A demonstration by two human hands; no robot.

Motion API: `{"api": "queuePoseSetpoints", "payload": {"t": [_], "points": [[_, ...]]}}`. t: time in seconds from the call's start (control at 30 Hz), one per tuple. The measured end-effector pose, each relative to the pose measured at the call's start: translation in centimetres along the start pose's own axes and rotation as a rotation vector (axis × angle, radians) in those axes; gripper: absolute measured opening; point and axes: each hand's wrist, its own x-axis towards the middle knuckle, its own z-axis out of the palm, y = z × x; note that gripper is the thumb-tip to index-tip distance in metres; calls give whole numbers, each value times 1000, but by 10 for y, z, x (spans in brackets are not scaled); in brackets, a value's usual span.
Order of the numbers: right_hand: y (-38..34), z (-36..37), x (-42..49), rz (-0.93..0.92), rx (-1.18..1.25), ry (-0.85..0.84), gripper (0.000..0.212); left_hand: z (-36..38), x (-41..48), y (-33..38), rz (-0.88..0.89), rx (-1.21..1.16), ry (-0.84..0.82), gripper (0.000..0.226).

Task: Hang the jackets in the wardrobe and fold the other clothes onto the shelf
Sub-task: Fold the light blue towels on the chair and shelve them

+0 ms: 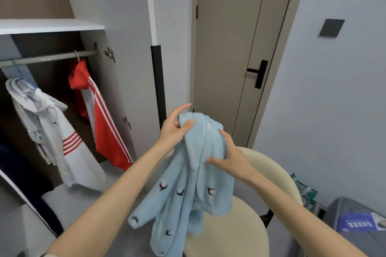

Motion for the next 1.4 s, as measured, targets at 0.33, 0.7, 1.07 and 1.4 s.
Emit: {"api": "queuePoseSetpoints", "payload": {"t": [0.33, 0.7, 1.07, 1.4], "points": [[-61, -35, 21, -255, 171, 281, 19, -41, 4, -3, -85, 802, -251, 74], [-94, -28, 48, -69, 643, 329, 18, 10, -59, -35, 284, 670, -247, 110], [-65, -58, 38, -12, 704, 265, 18, 9, -24, 16, 414, 379, 23, 44], [-70, -38, 15, -398, -273, 34, 64, 8, 2, 62, 328, 449, -16, 25]]}}
